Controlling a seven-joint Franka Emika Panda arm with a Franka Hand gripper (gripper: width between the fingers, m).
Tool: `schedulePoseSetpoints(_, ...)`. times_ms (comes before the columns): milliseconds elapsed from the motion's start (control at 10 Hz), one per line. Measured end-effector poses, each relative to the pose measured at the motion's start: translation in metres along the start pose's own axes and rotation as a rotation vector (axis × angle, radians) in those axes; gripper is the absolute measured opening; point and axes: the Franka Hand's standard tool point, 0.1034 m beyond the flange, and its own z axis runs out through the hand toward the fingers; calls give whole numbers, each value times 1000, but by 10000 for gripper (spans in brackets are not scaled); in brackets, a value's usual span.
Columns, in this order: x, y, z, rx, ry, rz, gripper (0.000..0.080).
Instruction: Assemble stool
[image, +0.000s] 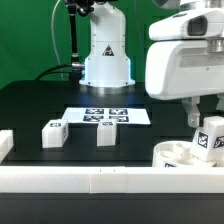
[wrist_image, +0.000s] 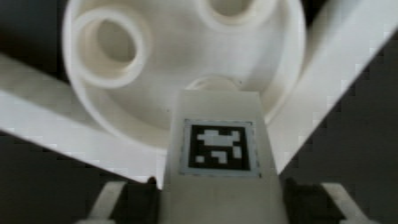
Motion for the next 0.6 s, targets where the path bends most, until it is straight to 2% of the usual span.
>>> schedulePoseSetpoints(600, 0, -4, 1, 6, 25, 541, 337)
